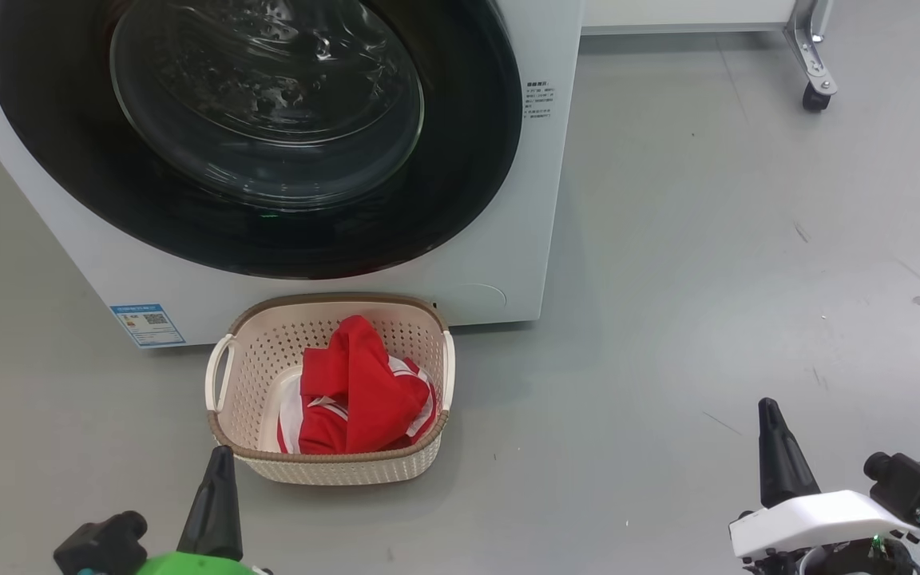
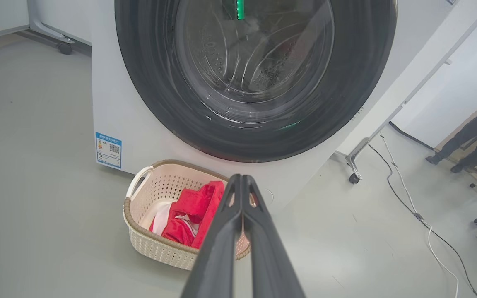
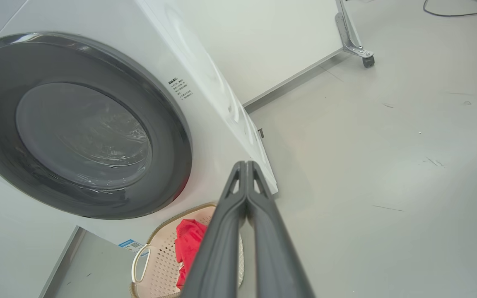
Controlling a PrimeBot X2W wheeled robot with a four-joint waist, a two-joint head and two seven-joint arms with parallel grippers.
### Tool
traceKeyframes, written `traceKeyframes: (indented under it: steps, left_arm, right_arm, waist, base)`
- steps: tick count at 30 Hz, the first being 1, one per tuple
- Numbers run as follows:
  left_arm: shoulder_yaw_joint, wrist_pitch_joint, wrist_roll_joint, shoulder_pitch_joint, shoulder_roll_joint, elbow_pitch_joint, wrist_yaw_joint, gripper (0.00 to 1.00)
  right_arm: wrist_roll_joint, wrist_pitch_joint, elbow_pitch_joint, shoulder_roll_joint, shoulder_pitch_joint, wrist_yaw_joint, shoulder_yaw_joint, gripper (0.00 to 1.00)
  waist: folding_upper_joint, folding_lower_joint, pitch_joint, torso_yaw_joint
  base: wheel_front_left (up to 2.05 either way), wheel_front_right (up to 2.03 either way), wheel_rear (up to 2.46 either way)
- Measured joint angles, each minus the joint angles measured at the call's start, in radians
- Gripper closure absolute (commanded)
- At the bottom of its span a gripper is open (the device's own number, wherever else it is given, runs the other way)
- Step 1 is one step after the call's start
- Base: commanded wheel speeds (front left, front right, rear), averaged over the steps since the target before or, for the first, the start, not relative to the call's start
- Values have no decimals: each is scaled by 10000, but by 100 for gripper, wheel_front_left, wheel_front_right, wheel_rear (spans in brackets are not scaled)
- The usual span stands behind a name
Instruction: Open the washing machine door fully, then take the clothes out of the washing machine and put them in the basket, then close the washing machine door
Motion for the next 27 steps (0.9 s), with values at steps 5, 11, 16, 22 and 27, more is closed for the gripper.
traceKeyframes:
  steps: [5, 11, 16, 22, 27]
  left_arm:
    - [142, 161, -598, -85, 40, 73, -82, 100]
    - [263, 332, -1294, -188, 82, 190, -153, 100]
    - [364, 454, -1889, -267, 104, 299, -242, 100]
    - [527, 598, -2583, -351, 132, 399, -336, 100]
    - [593, 690, -3085, -446, 153, 510, -362, 100]
  right_arm:
    - [579, 136, 59, -31, -35, 2, -109, 100]
    - [1271, 263, 148, -65, -173, 44, -228, 100]
    - [1848, 431, 234, -88, -225, 77, -353, 100]
    - [2537, 571, 339, -128, -344, 90, -470, 100]
    - [2999, 690, 393, -159, -440, 173, -548, 100]
  waist:
    - [0, 0, -21, 21]
    - [0, 0, -46, 46]
    - [0, 0, -69, 67]
    - [0, 0, -95, 91]
    - [0, 0, -113, 108]
  base:
    - [0, 0, 0]
    - [0, 0, 0]
    - [0, 0, 0]
    - [0, 0, 0]
    - [0, 0, 0]
